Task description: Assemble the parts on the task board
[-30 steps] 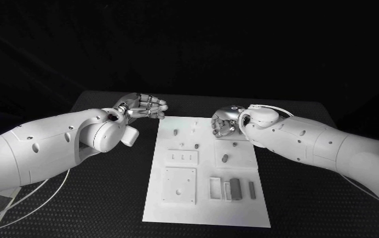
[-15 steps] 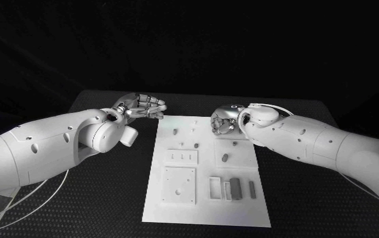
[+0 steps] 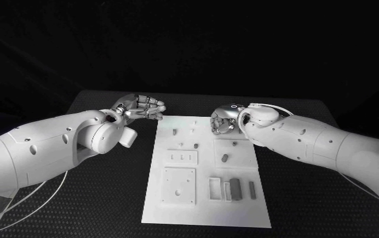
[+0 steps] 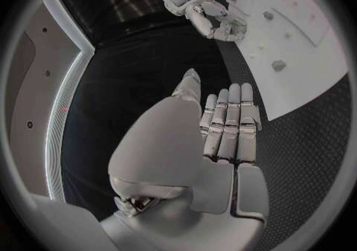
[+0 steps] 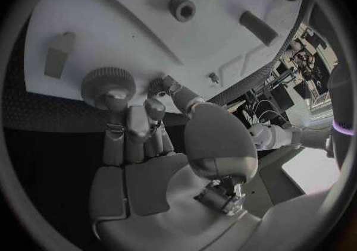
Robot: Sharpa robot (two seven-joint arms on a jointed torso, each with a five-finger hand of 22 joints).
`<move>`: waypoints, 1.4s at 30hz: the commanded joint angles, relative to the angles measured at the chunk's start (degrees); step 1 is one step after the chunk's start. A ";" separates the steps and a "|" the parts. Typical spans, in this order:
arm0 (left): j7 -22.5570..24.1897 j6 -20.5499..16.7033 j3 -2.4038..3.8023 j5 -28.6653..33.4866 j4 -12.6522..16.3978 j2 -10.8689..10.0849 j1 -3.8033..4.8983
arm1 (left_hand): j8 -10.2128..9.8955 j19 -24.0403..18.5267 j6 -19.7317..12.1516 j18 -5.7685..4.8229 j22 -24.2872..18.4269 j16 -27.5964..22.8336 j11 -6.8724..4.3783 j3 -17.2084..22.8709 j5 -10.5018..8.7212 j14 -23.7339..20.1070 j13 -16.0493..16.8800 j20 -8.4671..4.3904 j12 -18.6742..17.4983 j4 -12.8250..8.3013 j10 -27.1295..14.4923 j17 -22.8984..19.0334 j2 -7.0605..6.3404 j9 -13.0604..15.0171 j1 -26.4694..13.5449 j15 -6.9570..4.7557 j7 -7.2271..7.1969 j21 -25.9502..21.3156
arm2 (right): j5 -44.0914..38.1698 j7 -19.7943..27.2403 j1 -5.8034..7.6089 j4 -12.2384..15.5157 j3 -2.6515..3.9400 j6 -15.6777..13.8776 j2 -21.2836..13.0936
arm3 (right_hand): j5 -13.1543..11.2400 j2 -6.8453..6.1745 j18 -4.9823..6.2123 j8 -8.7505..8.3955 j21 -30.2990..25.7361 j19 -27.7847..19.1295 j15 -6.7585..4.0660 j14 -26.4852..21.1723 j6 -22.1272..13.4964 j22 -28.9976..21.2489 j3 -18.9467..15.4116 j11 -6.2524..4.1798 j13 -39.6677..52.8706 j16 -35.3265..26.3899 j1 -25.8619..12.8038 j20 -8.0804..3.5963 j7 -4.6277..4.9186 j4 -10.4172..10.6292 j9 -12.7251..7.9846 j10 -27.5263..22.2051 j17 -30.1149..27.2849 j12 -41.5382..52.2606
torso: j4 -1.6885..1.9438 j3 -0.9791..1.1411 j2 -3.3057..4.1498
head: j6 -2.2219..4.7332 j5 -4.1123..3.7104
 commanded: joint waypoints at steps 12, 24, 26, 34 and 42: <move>0.73 0.60 0.06 -0.16 0.05 -0.08 0.12 | -0.15 0.36 -0.39 -0.08 -0.10 -0.34 -0.23 -0.46 0.01 0.46 -0.09 0.05 -0.31 0.01 -0.27 0.13 -0.04 -0.11 -0.48 0.02 0.17 -0.23 | -5.52 -4.52 -0.90 3.40 -0.31 -5.65 -0.73 | 0.01 0.84 2.62 0.66 0.72 -0.30 -0.92 0.67 2.73 1.23 -0.10 -0.84 -0.29 0.66 -0.46 -0.52 0.77 0.12 0.67 0.63 0.86 0.05 | 0.07 0.01 0.23 | 0.39 -0.03; 0.76 0.69 0.06 -0.16 -0.03 0.16 0.12 | -0.16 0.36 -0.38 -0.09 -0.12 -0.41 -0.24 -0.45 0.01 0.46 -0.10 0.05 -0.36 0.00 -0.24 0.16 -0.02 -0.13 -0.49 0.02 0.17 -0.27 | -6.98 -6.94 -0.55 3.17 2.01 -8.62 2.46 | 0.01 0.25 2.62 0.40 0.89 -0.02 -1.10 1.06 2.74 1.14 -0.08 -0.98 -0.54 0.80 -0.71 -0.71 0.65 0.13 0.84 1.05 1.08 -0.16 | 0.25 -0.03 0.40 | 1.00 0.07; 0.76 0.71 0.06 -0.16 -0.02 0.22 0.12 | -0.16 0.36 -0.37 -0.09 -0.12 -0.43 -0.24 -0.45 0.01 0.45 -0.11 0.05 -0.36 0.00 -0.24 0.17 -0.01 -0.13 -0.49 0.03 0.17 -0.28 | -7.00 -6.94 -0.52 2.86 2.02 -8.68 3.19 | 0.02 0.20 2.62 0.32 0.90 0.01 -1.10 1.08 2.67 1.12 -0.06 -0.97 -0.57 0.80 -0.76 -0.73 0.67 0.16 0.84 1.08 1.07 -0.19 | 0.27 -0.01 0.44 | 1.07 0.16; 0.70 0.85 0.08 -0.16 -0.41 0.77 0.16 | -0.17 0.35 -0.37 -0.10 -0.13 -0.48 -0.25 -0.44 0.01 0.46 -0.12 0.06 -0.40 0.00 -0.21 0.20 0.00 -0.14 -0.51 0.03 0.17 -0.31 | -7.50 -7.17 -0.43 0.88 2.02 -8.77 6.19 | 0.01 0.02 2.62 0.06 0.89 0.07 -1.06 1.07 2.44 1.07 0.02 -0.92 -0.66 0.75 -0.89 -0.79 0.73 0.17 0.84 1.17 0.90 -0.31 | 0.29 -0.05 0.49 | 1.42 0.25; 0.63 0.92 0.09 -0.16 -0.14 0.97 1.11 | -0.19 0.35 -0.37 -0.11 -0.14 -0.54 -0.24 -0.45 0.01 0.45 -0.13 0.06 -0.44 0.01 -0.20 0.23 0.01 -0.15 -0.54 0.04 0.18 -0.34 | -9.04 -8.70 -0.35 -0.10 2.01 -10.80 7.64 | 0.02 -0.06 2.62 -0.08 0.87 0.10 -1.03 1.09 2.34 1.04 0.07 -0.89 -0.71 0.73 -0.97 -0.82 0.77 0.19 0.83 1.21 0.87 -0.37 | 0.14 -0.09 0.90 | 1.67 0.49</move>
